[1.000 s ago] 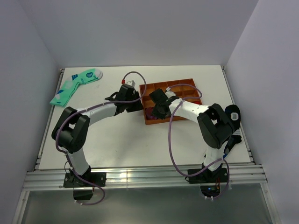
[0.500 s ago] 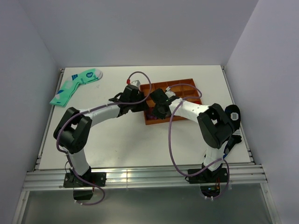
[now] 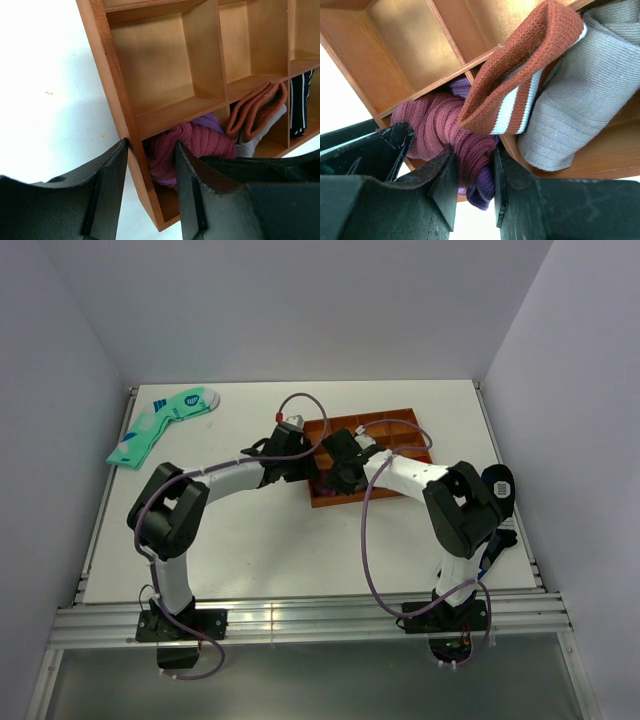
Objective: Roll the socks
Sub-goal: Place the sock in the storage box.
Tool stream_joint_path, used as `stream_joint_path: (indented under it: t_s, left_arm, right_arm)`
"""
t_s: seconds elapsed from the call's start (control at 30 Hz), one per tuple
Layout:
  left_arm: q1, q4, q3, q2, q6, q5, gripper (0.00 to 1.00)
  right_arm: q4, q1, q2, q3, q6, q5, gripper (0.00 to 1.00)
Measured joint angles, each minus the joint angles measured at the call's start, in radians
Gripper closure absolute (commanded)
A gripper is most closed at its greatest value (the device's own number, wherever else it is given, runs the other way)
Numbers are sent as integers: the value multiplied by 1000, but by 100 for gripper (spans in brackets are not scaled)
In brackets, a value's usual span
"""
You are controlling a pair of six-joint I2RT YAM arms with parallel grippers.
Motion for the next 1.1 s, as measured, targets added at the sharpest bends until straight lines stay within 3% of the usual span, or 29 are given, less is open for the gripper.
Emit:
stream_joint_path:
  t_s: [0.4,0.67,0.9,1.1]
  left_arm:
    - [-21,-151,121,63,-11,-79,57]
    - [-37,-259,207,111,-27,-132,58]
    - [-52,-343,274,150,-52,-185,59]
    - [-63,-390,312,171,-70,-217,60]
  right_arm:
    - [35,-7,-17,-26,-10,-26,90]
    - [76,-11,-37,-58,-12,-51,74]
    - [121,-16,-67,-92,-11,-74,54]
    - [128,-16,-102,-111,-11,-77,51]
